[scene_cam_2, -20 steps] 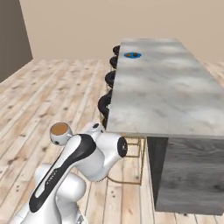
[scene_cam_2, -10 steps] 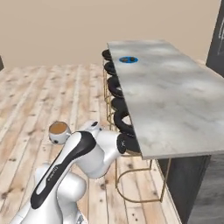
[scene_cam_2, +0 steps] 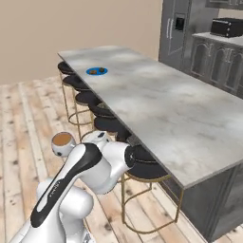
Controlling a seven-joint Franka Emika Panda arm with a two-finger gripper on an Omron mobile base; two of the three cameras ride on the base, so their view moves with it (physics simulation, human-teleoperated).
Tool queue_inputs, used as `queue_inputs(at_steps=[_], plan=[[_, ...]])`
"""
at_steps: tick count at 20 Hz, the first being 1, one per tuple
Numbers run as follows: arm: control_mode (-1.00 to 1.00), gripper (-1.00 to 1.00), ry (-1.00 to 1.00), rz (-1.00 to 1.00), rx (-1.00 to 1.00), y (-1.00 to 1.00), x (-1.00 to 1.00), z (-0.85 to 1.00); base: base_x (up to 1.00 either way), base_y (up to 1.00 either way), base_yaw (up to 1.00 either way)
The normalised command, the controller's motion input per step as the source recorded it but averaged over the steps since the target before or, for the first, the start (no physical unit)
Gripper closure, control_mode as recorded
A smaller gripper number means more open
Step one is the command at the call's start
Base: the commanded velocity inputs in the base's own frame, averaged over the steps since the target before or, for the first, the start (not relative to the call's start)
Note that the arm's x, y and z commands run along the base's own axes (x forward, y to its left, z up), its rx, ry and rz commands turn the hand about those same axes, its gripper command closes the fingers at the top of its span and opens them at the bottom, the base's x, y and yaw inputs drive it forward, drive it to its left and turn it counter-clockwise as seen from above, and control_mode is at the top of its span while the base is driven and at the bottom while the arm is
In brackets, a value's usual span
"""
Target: Pick up the brewed coffee from the coffee machine and place it next to the breakfast plate on the dining counter.
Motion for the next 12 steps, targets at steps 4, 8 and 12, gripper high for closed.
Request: queue_inputs(at_steps=[4,8,12], plan=[[1.0,1.0,0.0,0.0,0.0,0.0,0.0,0.0,0.51,1.0,-0.44],[1.0,1.0,0.0,0.0,0.0,0.0,0.0,0.0,0.48,1.0,-0.42],[1.0,1.0,0.0,0.0,0.0,0.0,0.0,0.0,0.48,1.0,-0.38]])
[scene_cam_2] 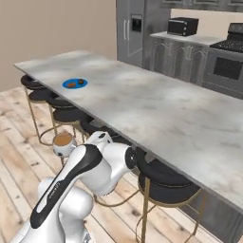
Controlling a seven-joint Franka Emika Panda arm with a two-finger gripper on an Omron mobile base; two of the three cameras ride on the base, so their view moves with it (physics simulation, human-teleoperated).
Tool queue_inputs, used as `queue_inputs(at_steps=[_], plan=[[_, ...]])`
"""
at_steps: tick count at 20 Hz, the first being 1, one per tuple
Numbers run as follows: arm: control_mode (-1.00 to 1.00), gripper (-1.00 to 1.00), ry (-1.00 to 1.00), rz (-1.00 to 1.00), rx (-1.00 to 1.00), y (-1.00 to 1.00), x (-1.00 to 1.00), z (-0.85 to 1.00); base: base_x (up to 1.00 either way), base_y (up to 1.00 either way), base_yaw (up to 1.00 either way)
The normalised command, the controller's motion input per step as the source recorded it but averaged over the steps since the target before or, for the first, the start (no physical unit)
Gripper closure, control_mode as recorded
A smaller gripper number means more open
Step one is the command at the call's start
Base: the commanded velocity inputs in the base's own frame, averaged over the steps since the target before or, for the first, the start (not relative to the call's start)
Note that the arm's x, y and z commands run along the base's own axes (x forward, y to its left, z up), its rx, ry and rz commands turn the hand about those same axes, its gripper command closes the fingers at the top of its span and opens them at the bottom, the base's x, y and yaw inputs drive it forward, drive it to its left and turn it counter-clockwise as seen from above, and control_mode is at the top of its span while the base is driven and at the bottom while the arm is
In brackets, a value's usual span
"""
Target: Pick up the brewed coffee from the coffee machine and place it next to the breakfast plate on the dining counter.
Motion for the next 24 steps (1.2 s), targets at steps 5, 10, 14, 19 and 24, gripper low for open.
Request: queue_inputs(at_steps=[5,10,14,19,24], plan=[[1.0,1.0,0.0,0.0,0.0,0.0,0.0,0.0,0.49,1.0,-0.34],[1.0,1.0,0.0,0.0,0.0,0.0,0.0,0.0,0.53,1.0,-0.34],[1.0,1.0,0.0,0.0,0.0,0.0,0.0,0.0,0.58,1.0,-0.35],[1.0,1.0,0.0,0.0,0.0,0.0,0.0,0.0,0.63,1.0,-0.37],[1.0,1.0,0.0,0.0,0.0,0.0,0.0,0.0,0.73,1.0,-0.4]])
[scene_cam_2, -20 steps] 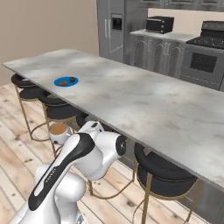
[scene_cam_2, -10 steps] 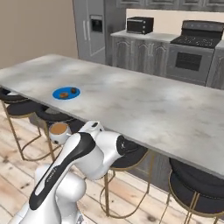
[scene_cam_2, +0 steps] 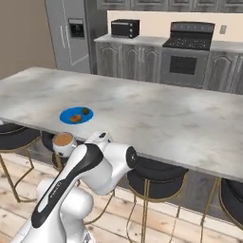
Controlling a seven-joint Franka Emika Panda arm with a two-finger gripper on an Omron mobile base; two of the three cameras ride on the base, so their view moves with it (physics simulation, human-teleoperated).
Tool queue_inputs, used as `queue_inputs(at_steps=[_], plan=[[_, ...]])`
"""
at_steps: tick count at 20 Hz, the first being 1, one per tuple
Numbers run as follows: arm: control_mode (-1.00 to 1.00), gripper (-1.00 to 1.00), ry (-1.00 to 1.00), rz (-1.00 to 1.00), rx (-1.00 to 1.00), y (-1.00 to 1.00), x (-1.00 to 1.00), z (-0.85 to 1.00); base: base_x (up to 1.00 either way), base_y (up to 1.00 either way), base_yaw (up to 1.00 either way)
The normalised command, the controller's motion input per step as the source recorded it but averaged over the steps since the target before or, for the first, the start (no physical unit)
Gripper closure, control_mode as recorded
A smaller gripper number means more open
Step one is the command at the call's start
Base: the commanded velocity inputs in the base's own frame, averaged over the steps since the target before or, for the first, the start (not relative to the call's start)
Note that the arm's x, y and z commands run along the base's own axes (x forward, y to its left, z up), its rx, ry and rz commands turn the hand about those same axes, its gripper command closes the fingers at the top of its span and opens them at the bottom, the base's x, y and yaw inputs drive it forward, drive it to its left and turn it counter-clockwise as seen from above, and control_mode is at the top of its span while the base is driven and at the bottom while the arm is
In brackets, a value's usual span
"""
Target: Pick up the brewed coffee from the coffee machine and place it next to the breakfast plate on the dining counter.
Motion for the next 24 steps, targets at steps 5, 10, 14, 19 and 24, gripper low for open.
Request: queue_inputs(at_steps=[5,10,14,19,24], plan=[[1.0,1.0,0.0,0.0,0.0,0.0,0.0,0.0,0.78,1.0,-0.41],[1.0,1.0,0.0,0.0,0.0,0.0,0.0,0.0,0.71,0.77,-0.35],[1.0,1.0,0.0,0.0,0.0,0.0,0.0,0.0,0.69,0.24,-0.2],[-1.0,1.0,0.0,-0.03,0.0,-0.05,0.49,-0.09,0.13,0.0,-0.02],[-1.0,1.0,0.05,-0.03,0.0,-0.43,0.51,-0.03,0.0,0.0,0.0]])
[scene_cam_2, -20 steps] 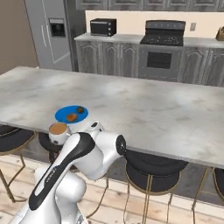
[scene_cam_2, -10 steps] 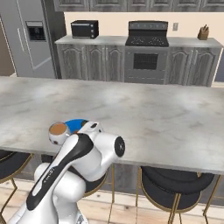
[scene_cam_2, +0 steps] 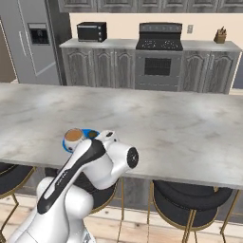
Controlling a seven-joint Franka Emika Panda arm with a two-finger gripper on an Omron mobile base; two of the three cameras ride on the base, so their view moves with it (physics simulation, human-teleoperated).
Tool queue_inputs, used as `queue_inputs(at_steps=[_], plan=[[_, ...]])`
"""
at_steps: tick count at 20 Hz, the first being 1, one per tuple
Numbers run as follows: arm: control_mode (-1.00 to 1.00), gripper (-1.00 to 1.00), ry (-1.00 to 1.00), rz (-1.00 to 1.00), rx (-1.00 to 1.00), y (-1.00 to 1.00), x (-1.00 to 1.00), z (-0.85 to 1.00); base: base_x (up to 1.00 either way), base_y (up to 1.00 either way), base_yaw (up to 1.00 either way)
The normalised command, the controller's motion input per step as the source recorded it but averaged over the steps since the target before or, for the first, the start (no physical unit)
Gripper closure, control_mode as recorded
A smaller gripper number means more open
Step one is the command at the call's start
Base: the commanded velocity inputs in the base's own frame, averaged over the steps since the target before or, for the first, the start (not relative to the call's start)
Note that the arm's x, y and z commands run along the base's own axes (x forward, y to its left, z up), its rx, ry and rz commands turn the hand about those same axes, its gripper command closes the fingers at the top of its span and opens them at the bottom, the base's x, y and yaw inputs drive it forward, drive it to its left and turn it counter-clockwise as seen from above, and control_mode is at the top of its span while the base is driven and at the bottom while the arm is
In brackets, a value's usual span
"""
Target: Pick up the brewed coffee from the coffee machine and place it next to the breakfast plate on the dining counter.
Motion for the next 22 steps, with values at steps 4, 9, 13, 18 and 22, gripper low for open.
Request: queue_inputs(at_steps=[4,9,13,18,22], plan=[[-1.0,1.0,0.08,-0.04,0.0,-0.56,0.5,0.0,0.0,0.0,0.0],[-1.0,1.0,0.11,-0.08,0.0,-0.38,0.63,-0.02,0.0,0.0,0.0],[-1.0,1.0,0.08,-0.12,-0.02,-0.32,0.73,-0.15,0.0,0.0,0.0],[-1.0,1.0,0.05,-0.07,-0.01,-0.2,0.67,-0.19,0.0,0.0,0.0],[-1.0,1.0,0.02,-0.02,-0.06,0.0,0.61,-0.27,0.0,0.0,0.0]])
